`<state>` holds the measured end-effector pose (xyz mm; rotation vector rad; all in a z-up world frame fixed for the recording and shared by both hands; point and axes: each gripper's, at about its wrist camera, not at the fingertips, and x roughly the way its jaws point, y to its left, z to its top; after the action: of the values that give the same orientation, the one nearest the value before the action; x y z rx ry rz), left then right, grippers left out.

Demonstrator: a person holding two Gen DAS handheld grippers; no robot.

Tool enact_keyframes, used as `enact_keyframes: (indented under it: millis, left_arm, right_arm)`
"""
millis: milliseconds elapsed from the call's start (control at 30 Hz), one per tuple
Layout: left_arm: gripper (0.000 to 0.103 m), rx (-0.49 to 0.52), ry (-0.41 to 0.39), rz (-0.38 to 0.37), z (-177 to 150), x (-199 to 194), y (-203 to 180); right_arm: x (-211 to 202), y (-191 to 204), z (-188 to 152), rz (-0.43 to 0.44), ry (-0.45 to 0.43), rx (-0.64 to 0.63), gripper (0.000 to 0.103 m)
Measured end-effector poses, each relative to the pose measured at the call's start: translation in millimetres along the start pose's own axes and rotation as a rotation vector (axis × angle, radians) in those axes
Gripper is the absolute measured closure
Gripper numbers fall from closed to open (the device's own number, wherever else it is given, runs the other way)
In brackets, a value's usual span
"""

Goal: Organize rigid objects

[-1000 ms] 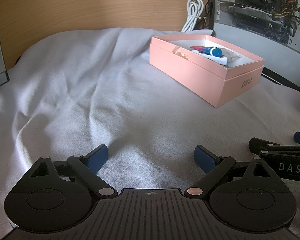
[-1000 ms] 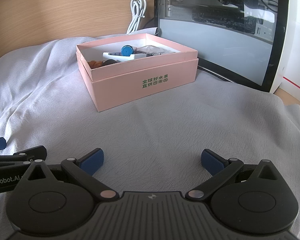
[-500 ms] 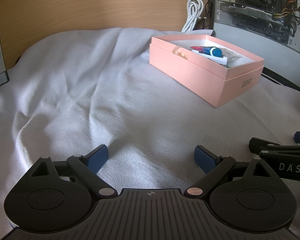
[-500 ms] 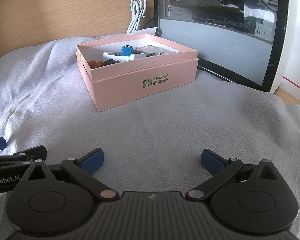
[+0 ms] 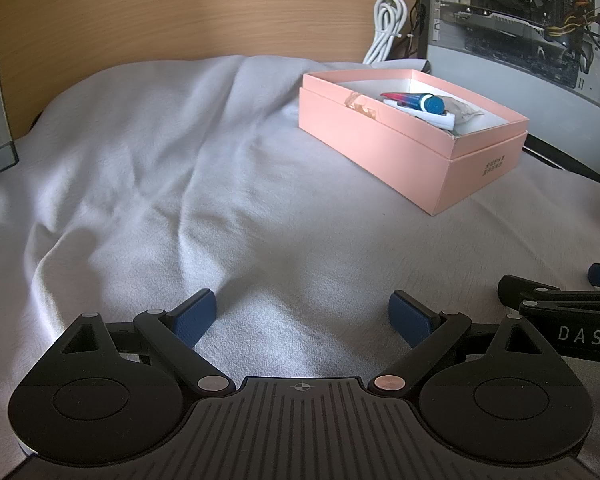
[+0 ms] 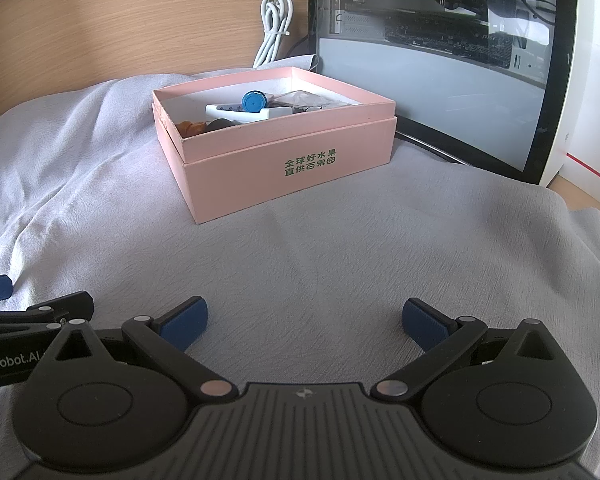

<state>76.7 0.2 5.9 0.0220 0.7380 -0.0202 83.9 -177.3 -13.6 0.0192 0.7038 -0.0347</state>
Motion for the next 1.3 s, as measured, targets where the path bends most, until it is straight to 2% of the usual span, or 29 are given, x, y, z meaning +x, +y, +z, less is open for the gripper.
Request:
enact_keyframes:
  millis: [1300]
  left_arm:
    - [0.006,0.001,-0.001,0.002,-0.6,0.0,-0.8]
  right_arm:
    - [-0.2,2.9,-0.2,-0.013,-0.001,-0.001,0.000]
